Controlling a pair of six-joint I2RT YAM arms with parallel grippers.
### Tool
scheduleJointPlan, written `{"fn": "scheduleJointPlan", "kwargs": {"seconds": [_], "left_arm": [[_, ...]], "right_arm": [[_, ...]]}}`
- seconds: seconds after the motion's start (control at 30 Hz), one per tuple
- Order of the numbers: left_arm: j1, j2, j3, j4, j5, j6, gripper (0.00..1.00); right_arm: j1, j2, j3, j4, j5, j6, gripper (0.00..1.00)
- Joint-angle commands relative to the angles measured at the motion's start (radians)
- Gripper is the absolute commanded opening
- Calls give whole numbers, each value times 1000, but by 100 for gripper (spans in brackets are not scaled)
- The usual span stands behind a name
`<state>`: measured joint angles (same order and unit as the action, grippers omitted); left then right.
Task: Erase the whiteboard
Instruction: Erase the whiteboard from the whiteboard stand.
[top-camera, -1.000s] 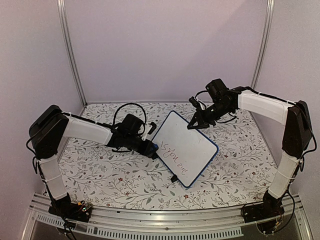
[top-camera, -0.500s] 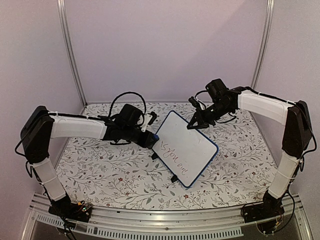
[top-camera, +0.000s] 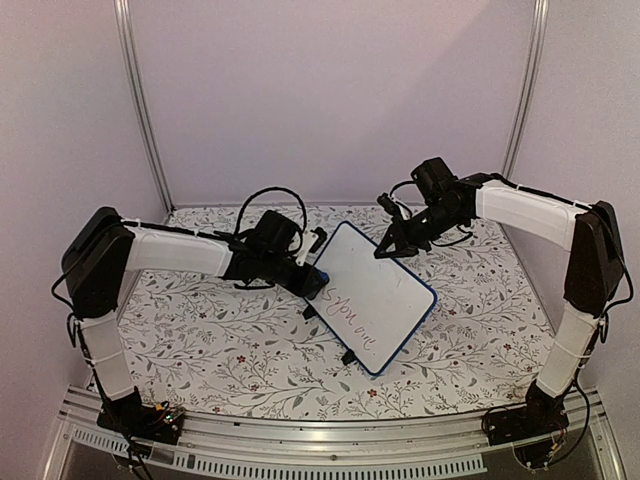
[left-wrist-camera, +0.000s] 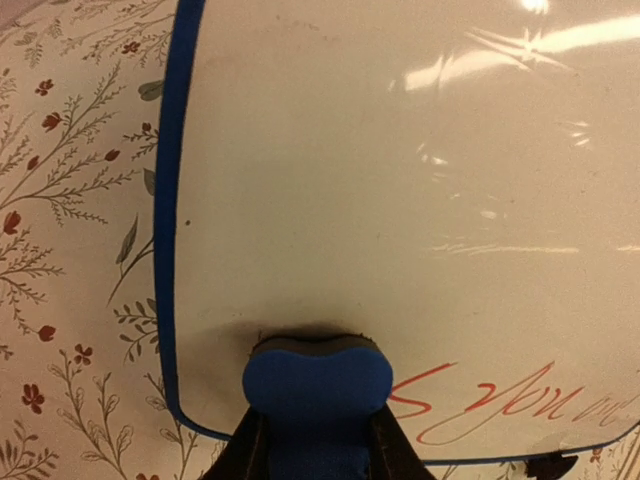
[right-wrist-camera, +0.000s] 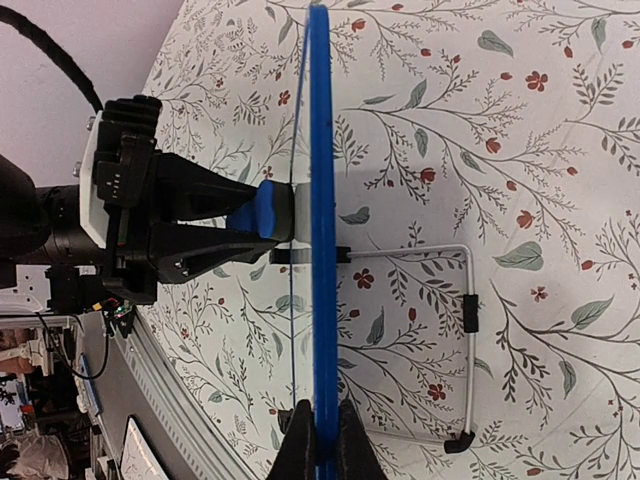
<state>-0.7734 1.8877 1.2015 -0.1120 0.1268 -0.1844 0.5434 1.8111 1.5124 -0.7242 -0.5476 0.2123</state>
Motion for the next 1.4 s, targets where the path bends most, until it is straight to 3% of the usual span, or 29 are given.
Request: {"fn": "scheduleJointPlan", "kwargs": {"seconds": [0.0, 0.73, 1.37], "left_arm": [[-18, 18, -28, 30, 32, 1, 0], [-63, -10, -169, 34, 60, -71, 0], [-63, -48, -122, -41, 38, -32, 0]], "right_arm": [[41, 32, -26, -99, 42, -27, 0], [41, 29, -27, -101, 46, -28, 0], [43, 24, -29, -102, 51, -27, 0]]}}
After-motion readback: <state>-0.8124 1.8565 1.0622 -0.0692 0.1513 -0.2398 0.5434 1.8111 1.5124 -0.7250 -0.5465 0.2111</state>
